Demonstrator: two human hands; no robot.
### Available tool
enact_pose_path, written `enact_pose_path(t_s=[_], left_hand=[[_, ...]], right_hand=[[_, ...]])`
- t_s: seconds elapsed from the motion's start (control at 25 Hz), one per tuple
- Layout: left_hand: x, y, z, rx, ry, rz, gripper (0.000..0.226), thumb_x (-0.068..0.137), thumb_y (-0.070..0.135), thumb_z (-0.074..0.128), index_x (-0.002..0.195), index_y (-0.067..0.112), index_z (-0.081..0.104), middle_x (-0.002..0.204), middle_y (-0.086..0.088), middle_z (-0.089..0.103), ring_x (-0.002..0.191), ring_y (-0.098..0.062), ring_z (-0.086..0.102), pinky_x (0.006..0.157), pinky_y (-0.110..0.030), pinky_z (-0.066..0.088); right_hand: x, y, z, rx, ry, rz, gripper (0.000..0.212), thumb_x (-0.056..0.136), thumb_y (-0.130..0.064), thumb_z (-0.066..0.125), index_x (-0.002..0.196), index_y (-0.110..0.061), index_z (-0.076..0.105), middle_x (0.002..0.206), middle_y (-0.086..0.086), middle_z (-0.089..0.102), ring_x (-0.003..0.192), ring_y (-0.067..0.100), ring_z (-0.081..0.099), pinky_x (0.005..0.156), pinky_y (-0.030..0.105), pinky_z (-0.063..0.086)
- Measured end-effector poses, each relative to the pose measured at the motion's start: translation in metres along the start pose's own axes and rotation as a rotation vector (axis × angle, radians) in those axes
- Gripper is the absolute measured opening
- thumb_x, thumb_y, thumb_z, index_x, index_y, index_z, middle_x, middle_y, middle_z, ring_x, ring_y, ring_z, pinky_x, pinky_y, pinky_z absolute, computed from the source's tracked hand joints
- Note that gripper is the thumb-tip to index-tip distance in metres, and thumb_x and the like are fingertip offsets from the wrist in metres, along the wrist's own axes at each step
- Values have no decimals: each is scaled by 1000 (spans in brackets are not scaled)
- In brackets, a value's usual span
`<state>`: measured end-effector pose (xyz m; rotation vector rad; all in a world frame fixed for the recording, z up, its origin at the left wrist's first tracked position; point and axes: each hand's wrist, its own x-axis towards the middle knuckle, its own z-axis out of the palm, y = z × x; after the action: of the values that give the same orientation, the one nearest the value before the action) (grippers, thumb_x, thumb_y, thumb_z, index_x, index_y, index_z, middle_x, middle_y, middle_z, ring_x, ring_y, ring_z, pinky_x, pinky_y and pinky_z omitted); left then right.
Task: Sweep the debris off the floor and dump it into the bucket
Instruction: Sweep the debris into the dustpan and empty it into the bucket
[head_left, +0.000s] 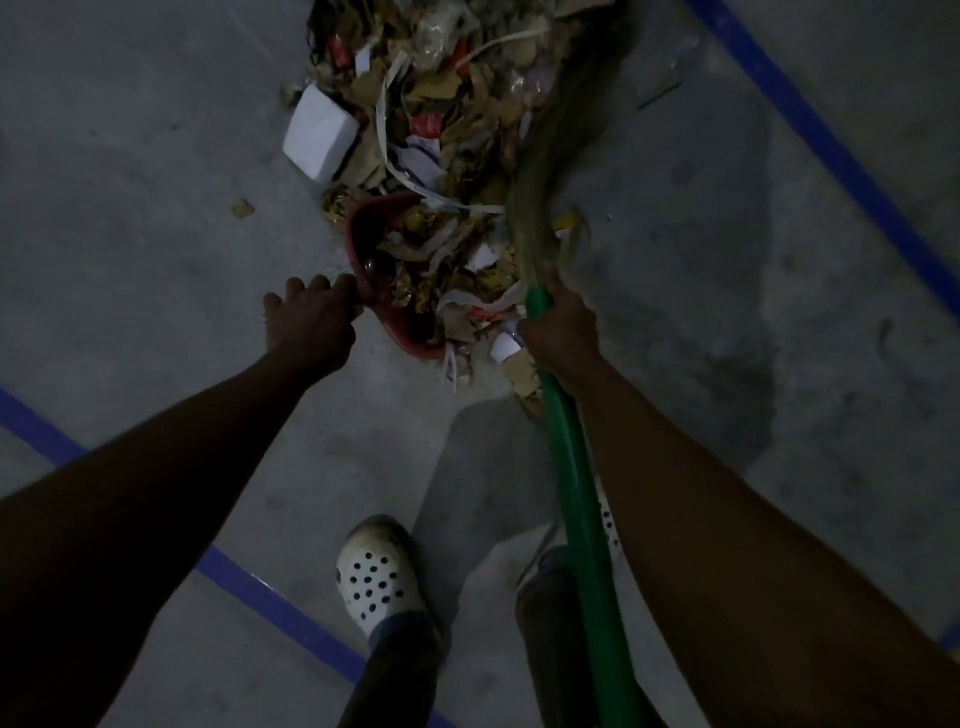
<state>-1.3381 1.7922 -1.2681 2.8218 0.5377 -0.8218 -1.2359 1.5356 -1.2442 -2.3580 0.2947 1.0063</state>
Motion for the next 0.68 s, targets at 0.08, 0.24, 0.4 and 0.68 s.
enact_pose_path(t_s=[0.08, 0.24, 0.4, 0.68], left_hand=[[0, 1, -3, 4, -18, -6, 34, 101, 30, 45, 132, 17, 47, 119, -18, 58, 110, -42, 50, 91, -55, 40], [-3, 7, -10, 9, -34, -30, 32, 100, 26, 48, 130, 16, 48, 120, -19, 58, 112, -42, 50, 92, -56, 39], [-9, 15, -11, 1, -39, -51, 34, 100, 25, 46, 133, 15, 46, 121, -19, 57, 115, -42, 49, 95, -59, 37], [-12, 19, -9, 26, -60, -114, 37, 99, 23, 46, 136, 21, 41, 124, -16, 52, 117, -40, 44, 92, -63, 35]], right_hand=[[-20, 14, 6, 9, -48, -29, 83, 88, -22, 72, 159, -31, 29, 141, 10, 58, 124, 31, 57, 102, 36, 50], [-86, 37, -4, 61, -205, -57, 85, 87, -4, 68, 158, -33, 31, 140, 4, 60, 114, 28, 65, 93, 41, 56], [-155, 62, -39, 127, -48, -19, 86, 88, -12, 73, 155, -46, 30, 127, -8, 64, 102, 11, 67, 85, 27, 58], [-43, 59, -69, 13, 143, 171, 89, 86, -16, 75, 159, -34, 28, 144, 8, 56, 121, 27, 61, 100, 36, 53]])
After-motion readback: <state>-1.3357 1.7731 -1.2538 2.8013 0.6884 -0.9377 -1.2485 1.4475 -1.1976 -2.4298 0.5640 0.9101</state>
